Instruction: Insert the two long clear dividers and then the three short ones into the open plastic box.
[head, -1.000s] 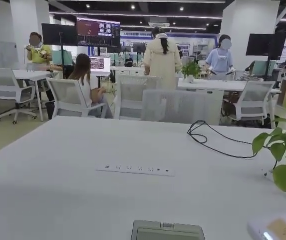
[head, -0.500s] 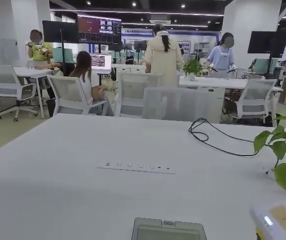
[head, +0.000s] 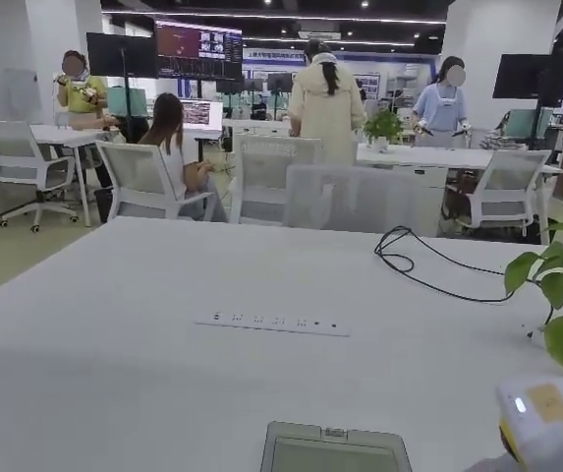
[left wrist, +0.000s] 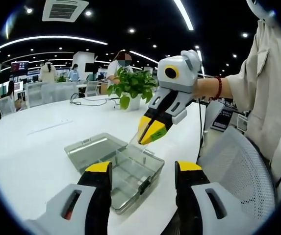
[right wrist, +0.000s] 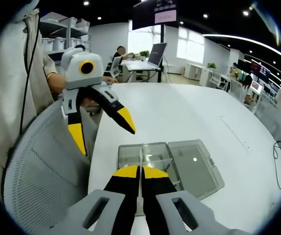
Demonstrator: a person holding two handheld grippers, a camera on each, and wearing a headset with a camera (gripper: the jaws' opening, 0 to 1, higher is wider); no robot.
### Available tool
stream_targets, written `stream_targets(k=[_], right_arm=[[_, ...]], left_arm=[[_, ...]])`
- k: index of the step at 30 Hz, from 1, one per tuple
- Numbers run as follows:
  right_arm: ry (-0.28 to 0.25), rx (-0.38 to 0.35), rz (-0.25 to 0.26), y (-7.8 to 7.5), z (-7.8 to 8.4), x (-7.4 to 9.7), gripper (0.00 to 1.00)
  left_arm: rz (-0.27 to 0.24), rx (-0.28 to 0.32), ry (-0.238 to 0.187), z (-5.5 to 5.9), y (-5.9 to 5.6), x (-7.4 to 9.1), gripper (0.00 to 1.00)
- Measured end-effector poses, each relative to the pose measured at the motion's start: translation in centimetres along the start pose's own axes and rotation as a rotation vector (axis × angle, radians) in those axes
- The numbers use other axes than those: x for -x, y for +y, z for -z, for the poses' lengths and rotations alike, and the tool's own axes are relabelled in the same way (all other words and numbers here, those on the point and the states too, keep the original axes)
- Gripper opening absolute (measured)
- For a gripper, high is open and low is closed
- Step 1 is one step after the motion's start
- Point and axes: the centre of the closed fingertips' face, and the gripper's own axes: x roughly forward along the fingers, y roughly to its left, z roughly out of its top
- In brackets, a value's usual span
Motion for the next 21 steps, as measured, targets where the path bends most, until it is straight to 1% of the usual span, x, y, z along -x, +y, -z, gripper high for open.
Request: stream_targets(k=[1, 4, 8, 13, 21], right_arm=[[0.006, -0.003, 0.015, -0.3, 0.2, -0.1, 0.03], [0.006, -0.016, 0.026, -0.8, 0.5, -0.2, 0.03], [0.022, -0.016, 0.041, -1.3, 0.9, -0.4, 0.03], [0.024, -0.031, 0.045, -1.6, 1.3, -0.7, 0.03], [0.037, -0.051, 0.046, -1.8, 1.9, -1.1, 0.03]], left_arm=[[-0.01, 0.003, -0.004, 0.0, 0.2, 0.0, 0.54], [-0.028, 0.009, -0.003, 0.2, 0.6, 0.0, 0.57], [-0.041, 0.014, -0.003, 0.3, 0.8, 0.0, 0.6], [-0.052, 0.026, -0.011, 0.3, 1.1, -0.1, 0.63], [-0.065, 0.029, -0.006, 0.5, 1.4, -0.2, 0.66]])
